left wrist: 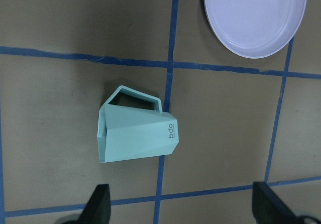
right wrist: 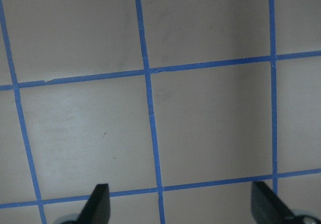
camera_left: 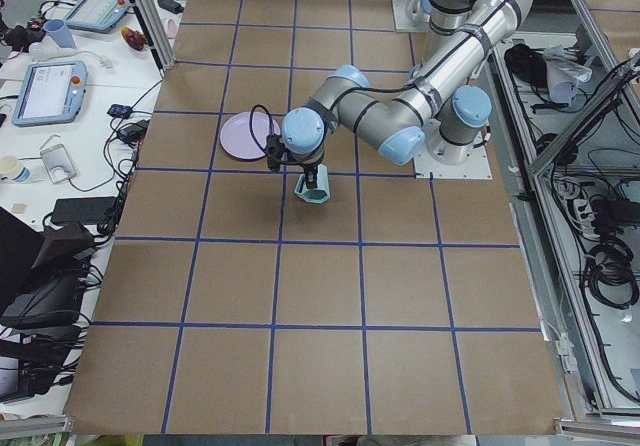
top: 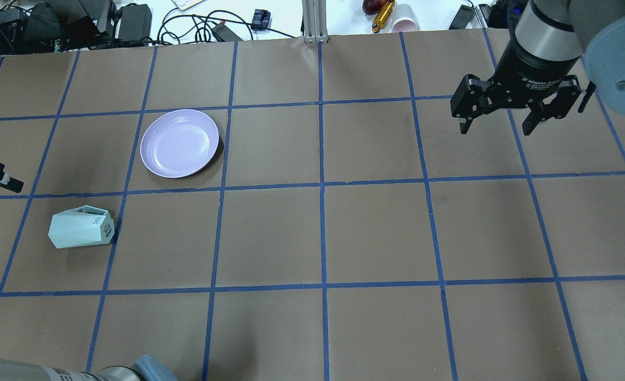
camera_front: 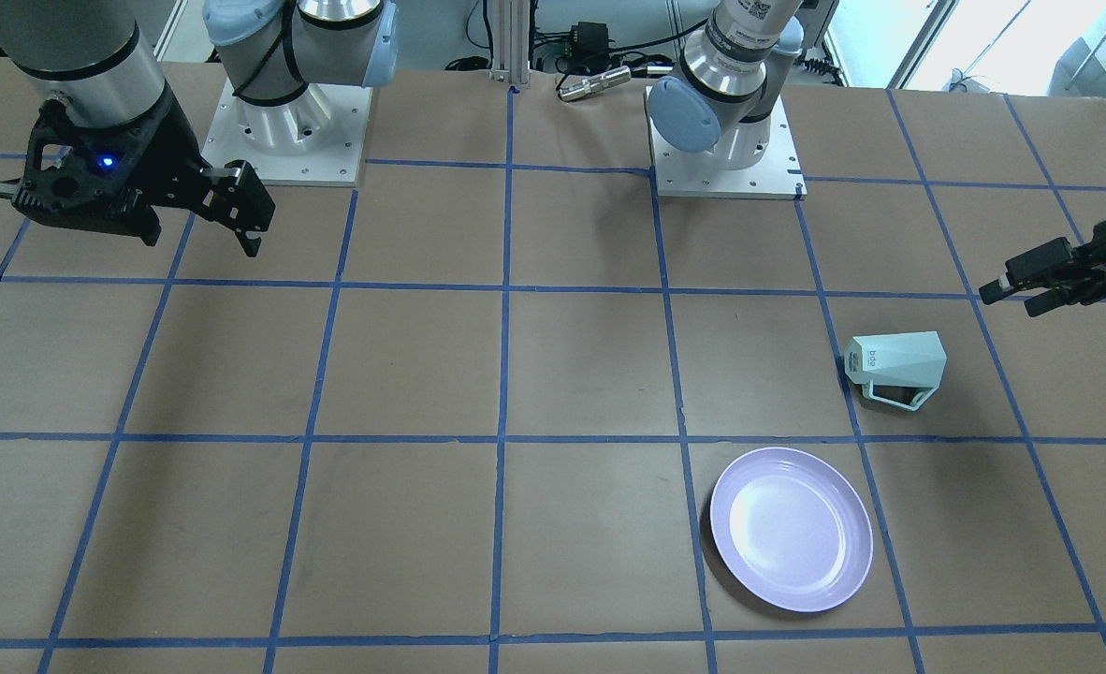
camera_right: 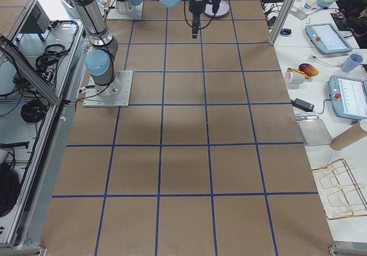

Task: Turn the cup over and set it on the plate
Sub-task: 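Lower the left gripper onto the side-lying mint-green cup and close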

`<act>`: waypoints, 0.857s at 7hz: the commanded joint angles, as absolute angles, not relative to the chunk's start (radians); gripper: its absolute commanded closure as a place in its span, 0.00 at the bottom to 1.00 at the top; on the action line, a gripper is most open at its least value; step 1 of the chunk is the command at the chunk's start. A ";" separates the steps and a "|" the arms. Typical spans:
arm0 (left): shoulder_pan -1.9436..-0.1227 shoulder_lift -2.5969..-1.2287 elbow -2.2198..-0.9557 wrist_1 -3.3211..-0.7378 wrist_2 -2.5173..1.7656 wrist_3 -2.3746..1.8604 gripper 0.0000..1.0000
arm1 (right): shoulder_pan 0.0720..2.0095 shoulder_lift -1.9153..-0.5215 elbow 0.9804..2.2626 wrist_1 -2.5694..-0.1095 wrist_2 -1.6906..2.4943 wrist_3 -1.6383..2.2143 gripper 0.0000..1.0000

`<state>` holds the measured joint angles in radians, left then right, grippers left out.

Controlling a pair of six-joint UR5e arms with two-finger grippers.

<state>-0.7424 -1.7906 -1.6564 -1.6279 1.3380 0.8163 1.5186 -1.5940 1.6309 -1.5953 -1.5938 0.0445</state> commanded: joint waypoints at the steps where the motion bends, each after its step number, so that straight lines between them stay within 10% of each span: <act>1: -0.735 -1.854 -1.661 -1.626 1.338 0.848 0.00 | 1.519 -1.595 1.632 -1.595 -1.594 0.044 0.00; 6: -0.733 -1.976 -1.683 -1.626 1.294 0.888 0.00 | 1.519 -1.595 1.632 -1.595 -1.594 0.044 0.00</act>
